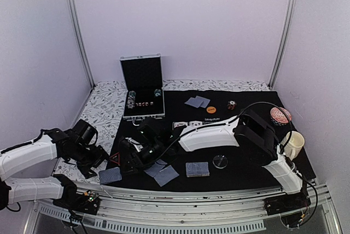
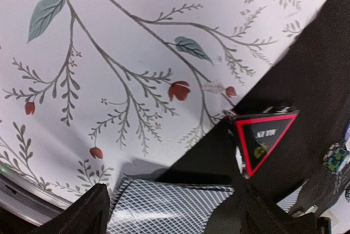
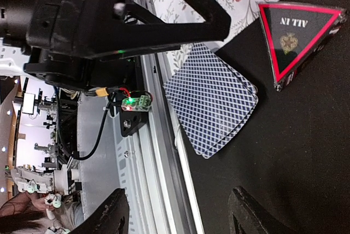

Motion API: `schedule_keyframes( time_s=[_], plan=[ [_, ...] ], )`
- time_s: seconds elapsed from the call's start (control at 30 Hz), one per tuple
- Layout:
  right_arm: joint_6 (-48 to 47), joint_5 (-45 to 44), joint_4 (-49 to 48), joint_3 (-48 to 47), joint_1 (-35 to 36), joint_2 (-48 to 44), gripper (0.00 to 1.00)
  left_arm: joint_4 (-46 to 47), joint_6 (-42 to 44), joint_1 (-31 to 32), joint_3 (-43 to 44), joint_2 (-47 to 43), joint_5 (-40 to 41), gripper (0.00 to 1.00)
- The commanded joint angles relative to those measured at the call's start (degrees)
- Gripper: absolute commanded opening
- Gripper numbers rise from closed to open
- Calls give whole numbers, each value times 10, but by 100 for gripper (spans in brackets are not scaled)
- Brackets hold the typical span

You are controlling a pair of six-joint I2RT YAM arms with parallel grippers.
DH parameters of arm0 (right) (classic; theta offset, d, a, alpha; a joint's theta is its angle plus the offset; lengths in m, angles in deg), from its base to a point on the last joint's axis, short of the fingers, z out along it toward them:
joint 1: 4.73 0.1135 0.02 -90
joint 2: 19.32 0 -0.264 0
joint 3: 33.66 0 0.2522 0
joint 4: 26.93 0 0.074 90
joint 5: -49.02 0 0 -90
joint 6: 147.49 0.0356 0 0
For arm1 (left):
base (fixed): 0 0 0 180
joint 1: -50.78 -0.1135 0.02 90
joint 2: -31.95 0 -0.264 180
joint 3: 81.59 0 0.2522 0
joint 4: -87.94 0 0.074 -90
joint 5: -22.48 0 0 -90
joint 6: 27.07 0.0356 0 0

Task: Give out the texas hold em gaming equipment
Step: Pick up the face-down deck piles from the poker table mat.

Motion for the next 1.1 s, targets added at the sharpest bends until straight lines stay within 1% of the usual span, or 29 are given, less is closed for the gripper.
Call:
schedule_keyframes(
  time_s=[0.0, 0.17, 0.33, 0.47, 0.53, 0.7, 0.9, 1.07],
  plan=[
    [26, 22, 26, -49, 1, 46, 61, 11, 12, -11, -30, 20, 2, 82],
    [60, 26, 27, -95, -3, 83, 55, 44, 15, -12, -48, 25, -27, 77],
    [87, 20, 29, -129, -3, 109, 54, 52, 4, -11, -63, 6, -37, 73],
    [98, 22, 34, -145, -3, 123, 55, 79, -12, -11, -84, -12, -66, 66],
    [103, 27, 36, -154, -3, 133, 55, 84, -18, -11, -90, -18, -77, 64],
    [117, 44, 37, -183, -6, 161, 56, 84, -21, -10, -91, -31, -83, 63],
    [99, 21, 50, -181, -5, 137, 56, 86, -23, -7, -97, -39, -87, 61],
    [61, -38, 68, -134, -6, 74, 56, 49, 10, -7, -48, -48, -16, 67]
  ],
)
